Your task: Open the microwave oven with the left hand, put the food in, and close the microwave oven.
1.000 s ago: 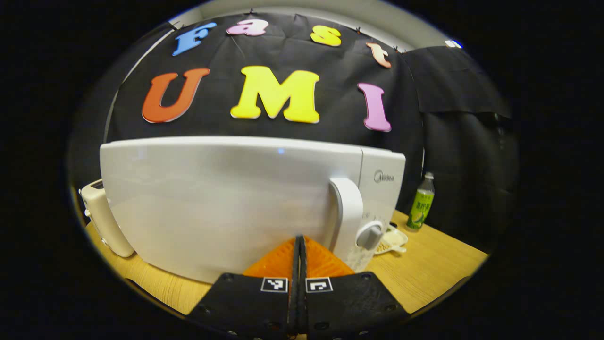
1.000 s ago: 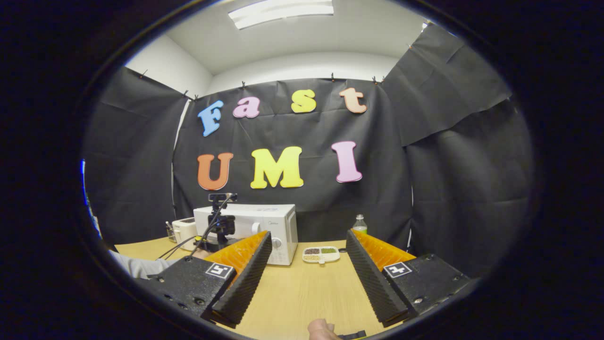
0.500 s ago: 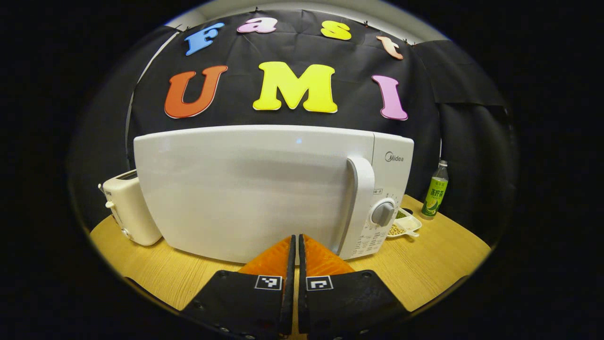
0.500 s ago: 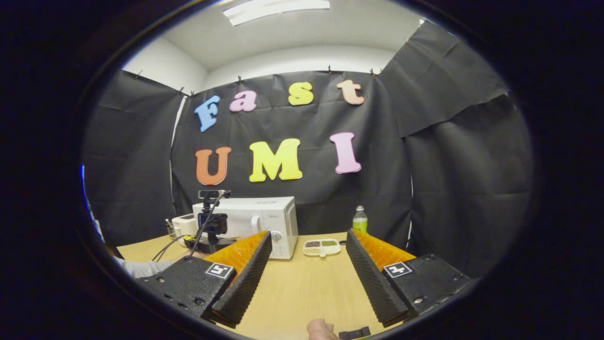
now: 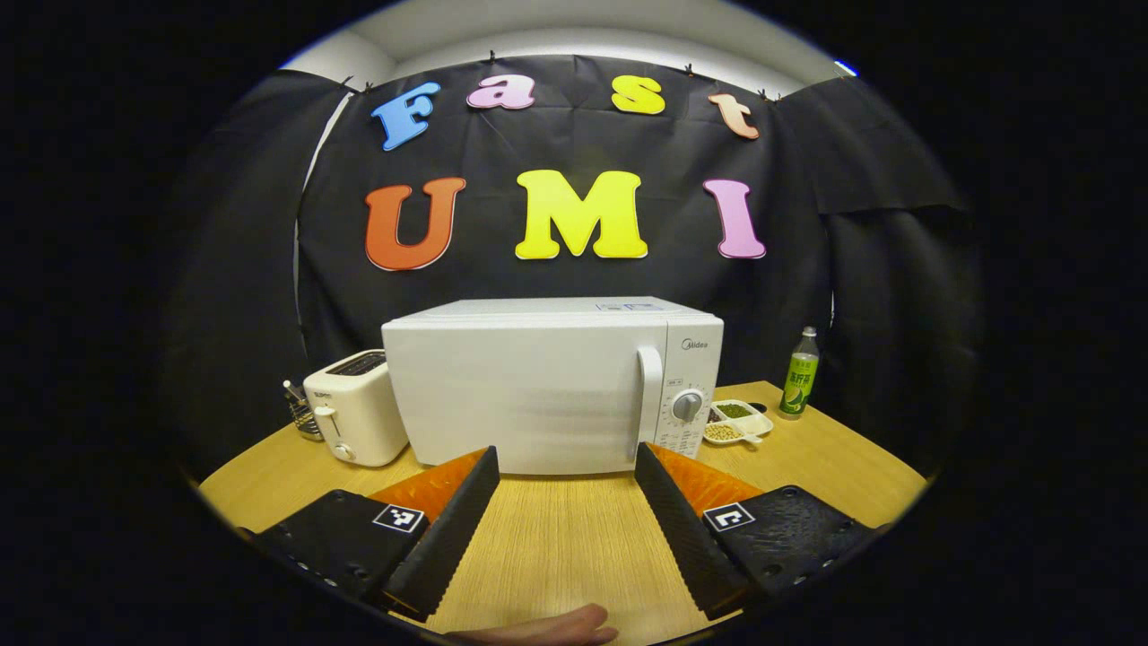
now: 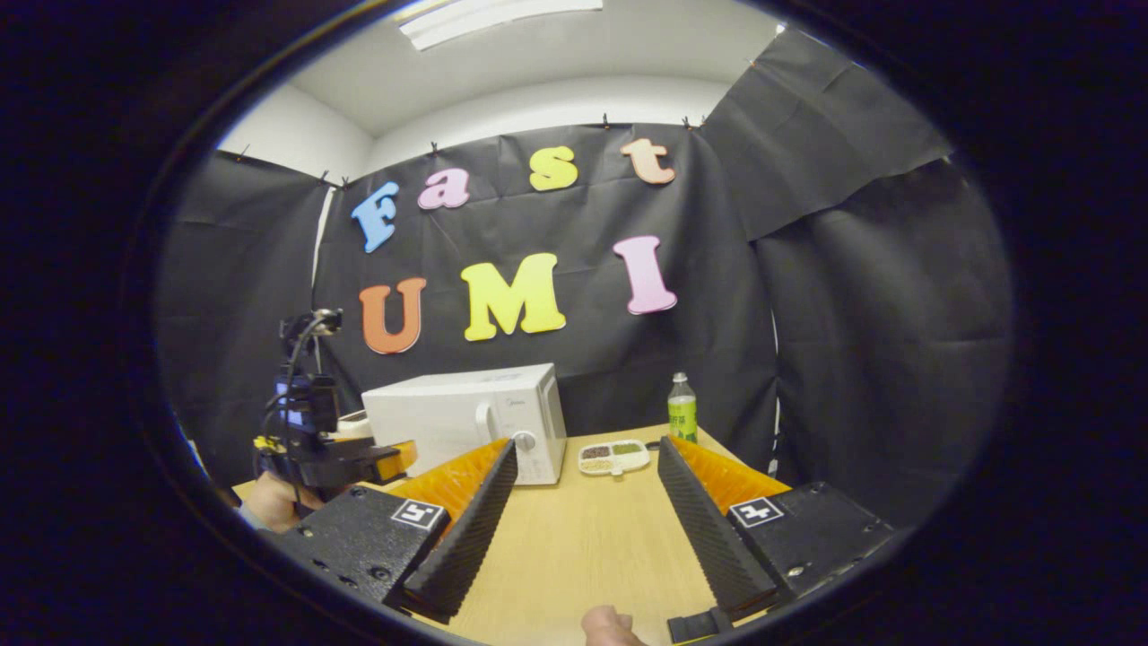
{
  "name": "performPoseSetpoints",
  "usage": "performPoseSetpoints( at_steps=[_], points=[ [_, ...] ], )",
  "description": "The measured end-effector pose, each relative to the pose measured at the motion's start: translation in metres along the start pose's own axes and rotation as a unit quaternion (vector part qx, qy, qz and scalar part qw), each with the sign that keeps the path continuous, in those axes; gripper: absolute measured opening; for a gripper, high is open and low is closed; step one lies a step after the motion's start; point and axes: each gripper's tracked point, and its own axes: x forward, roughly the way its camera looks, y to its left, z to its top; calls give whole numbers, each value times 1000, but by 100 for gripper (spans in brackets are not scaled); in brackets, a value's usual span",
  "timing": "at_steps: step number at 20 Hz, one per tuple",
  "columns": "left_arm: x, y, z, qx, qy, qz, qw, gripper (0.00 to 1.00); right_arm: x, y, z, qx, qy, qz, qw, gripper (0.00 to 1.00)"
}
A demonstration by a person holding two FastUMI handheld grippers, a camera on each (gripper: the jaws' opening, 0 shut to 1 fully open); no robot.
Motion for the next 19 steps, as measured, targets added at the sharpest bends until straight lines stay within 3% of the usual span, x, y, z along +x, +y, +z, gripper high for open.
performPoseSetpoints(
  at_steps=[1,2,3,7,8,9,10,11,12,13,19],
  points=[
    [-18,0,8,-4,-3,3,1000,97,-3,2,10,-3,-8,-2,1000,91],
    [-37,1,17,-6,-7,9,1000,97,-7,3,22,-6,-18,-3,1000,91],
    [-55,2,28,-6,-15,13,1000,97,-12,5,33,-7,-24,-3,1000,100],
    [-116,7,71,-7,-44,25,999,97,-27,15,68,-8,-38,9,999,100],
    [-131,11,78,-2,-47,29,998,97,-31,14,74,-8,-41,7,999,91],
    [-144,15,88,6,-55,36,998,96,-34,15,82,-10,-45,5,999,100],
    [-158,18,97,11,-63,42,997,97,-38,16,88,-12,-49,4,999,100],
    [-170,18,105,12,-70,42,997,97,-41,19,93,-17,-52,4,998,91],
    [-181,17,113,11,-78,38,996,97,-44,22,98,-22,-56,4,998,91],
    [-190,15,117,7,-81,31,996,100,-46,24,102,-28,-58,4,998,91],
    [-221,26,116,12,-88,40,995,97,-59,46,111,-37,-70,23,997,91]
  ],
)
